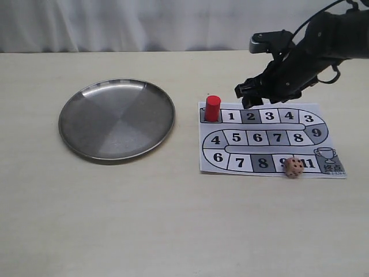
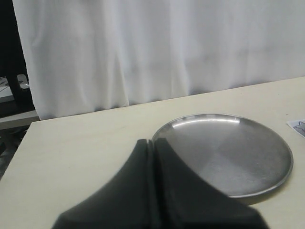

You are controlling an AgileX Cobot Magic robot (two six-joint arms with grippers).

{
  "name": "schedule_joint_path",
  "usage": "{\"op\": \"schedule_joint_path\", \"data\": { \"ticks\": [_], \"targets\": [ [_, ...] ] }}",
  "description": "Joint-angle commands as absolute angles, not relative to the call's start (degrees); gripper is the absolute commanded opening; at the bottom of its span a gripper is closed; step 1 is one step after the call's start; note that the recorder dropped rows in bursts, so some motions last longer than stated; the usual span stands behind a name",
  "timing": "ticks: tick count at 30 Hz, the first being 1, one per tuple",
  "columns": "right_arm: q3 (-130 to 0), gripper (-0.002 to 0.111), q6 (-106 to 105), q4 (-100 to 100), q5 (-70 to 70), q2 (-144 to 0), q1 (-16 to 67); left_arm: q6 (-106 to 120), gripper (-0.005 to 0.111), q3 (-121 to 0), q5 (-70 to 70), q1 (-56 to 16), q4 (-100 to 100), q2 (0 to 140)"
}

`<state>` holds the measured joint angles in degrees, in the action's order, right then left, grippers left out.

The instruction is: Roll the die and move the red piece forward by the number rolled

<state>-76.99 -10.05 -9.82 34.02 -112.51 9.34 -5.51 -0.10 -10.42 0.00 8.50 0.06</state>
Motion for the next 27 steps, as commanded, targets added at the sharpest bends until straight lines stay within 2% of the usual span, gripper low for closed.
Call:
{"op": "schedule_joint_path", "data": {
  "ticks": [1, 3, 16, 22, 27],
  "targets": [
    [-80.21, 0.022, -11.15, -9.54, 40.59, -107.79, 7.14, -5.64, 0.000, 0.00, -9.93, -0.03, 8.28, 0.00],
    [-80.75, 0.005, -9.68, -9.74, 42.53, -104.67, 6.04, -5.64, 0.000, 0.00, -9.93, -0.03, 8.28, 0.00],
    [-76.63, 0.004, -7.52, -9.36, 49.51, -82.57, 2.65, -5.64, 0.000, 0.00, -9.93, -0.03, 8.28, 0.00],
    [-63.72, 0.004, -3.72, -9.56, 48.21, -72.81, 2.65, -5.64, 0.000, 0.00, -9.93, -0.03, 8.28, 0.00],
    [-44.82, 0.004, -0.84, -9.92, 31.50, -67.77, 2.76, -5.64, 0.000, 0.00, -9.93, -0.03, 8.28, 0.00]
  ]
}}
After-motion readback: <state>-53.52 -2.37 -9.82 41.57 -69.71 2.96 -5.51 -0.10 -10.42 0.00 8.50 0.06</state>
